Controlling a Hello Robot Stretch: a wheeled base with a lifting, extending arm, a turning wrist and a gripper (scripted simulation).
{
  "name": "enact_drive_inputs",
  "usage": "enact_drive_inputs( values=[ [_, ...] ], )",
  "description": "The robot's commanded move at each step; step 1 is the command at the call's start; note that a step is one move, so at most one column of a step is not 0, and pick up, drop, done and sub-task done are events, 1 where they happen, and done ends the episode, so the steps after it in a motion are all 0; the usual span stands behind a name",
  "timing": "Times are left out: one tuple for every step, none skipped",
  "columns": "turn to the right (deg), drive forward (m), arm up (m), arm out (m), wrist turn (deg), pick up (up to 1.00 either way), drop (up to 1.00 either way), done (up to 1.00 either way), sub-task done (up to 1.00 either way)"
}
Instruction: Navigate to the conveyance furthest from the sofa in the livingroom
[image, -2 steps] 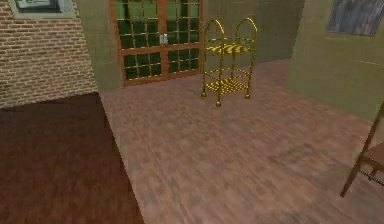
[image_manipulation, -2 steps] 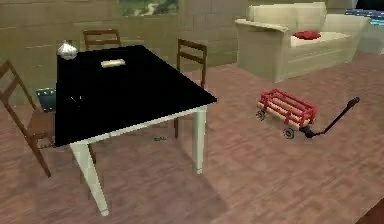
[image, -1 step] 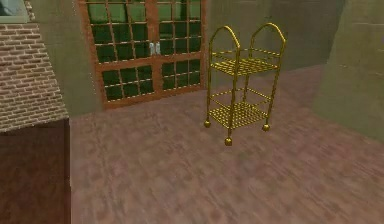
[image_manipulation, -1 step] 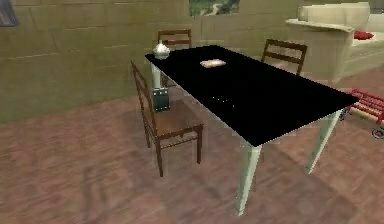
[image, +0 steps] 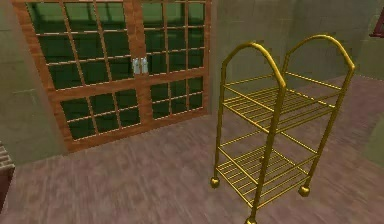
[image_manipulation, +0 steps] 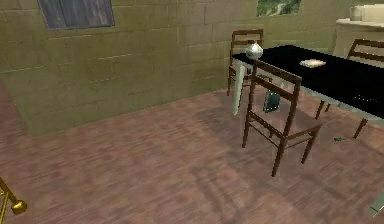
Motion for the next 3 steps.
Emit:
enact_drive_inputs(
  values=[
    [9.0,0.00,0.00,0.00,0.0,0.00,0.00,0.00,0.00],
    [0.0,0.25,0.00,0.00,0.0,0.00,0.00,0.00,0.00],
    [18.0,0.00,0.00,0.00,0.0,0.00,0.00,0.00,0.00]
  ],
)
